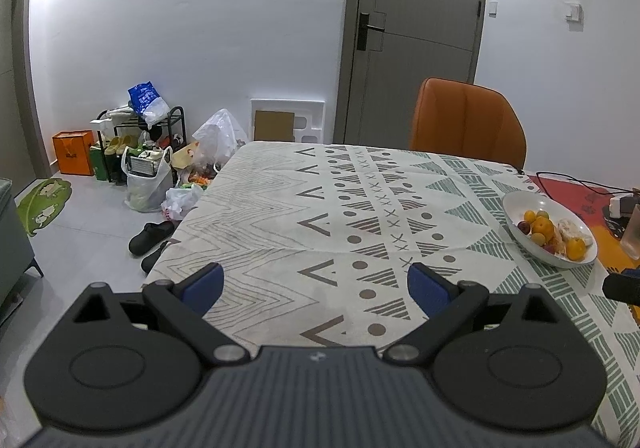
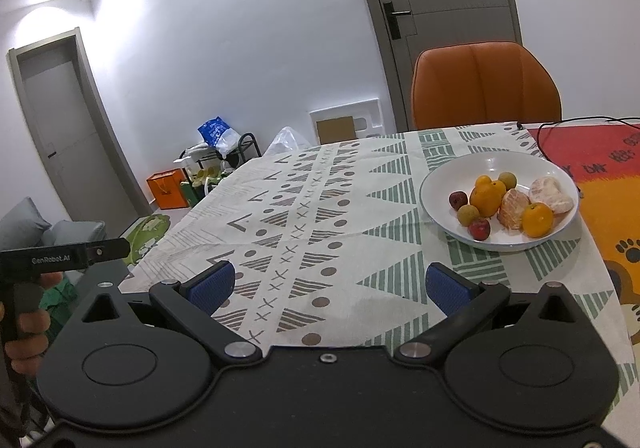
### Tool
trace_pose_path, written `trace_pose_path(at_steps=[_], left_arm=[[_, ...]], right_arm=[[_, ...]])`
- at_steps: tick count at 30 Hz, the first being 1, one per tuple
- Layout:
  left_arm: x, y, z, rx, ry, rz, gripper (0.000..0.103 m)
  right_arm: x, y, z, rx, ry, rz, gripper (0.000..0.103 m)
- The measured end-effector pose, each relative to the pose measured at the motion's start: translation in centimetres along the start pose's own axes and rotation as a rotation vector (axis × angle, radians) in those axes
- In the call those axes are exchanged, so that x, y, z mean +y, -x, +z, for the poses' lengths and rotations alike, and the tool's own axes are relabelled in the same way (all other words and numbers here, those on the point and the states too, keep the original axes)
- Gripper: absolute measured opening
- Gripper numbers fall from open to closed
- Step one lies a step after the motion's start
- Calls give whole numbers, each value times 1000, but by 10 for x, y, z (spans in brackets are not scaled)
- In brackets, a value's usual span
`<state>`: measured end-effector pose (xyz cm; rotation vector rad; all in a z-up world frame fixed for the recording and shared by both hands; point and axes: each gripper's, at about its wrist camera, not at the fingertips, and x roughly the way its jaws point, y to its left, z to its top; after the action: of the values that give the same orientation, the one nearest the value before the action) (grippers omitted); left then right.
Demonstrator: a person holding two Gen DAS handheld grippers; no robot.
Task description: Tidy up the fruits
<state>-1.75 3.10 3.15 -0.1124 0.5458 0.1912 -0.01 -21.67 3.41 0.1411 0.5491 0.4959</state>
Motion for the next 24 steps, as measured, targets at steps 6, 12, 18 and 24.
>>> trace_pose_path(at_steps=[6, 12, 18, 24], left_arm=[[2, 0, -1, 5, 0, 1, 98], [2, 0, -1, 10, -1, -2, 97], [3, 0, -1, 12, 2, 0, 97], [4, -1, -1, 14, 3, -1, 97]], right_arm=[[0, -1, -1, 4, -1, 0, 103], [1, 0, 0, 2, -2, -3, 103], [1, 0, 0, 3, 0, -1, 103], [1, 0, 0, -6, -4, -1, 103]])
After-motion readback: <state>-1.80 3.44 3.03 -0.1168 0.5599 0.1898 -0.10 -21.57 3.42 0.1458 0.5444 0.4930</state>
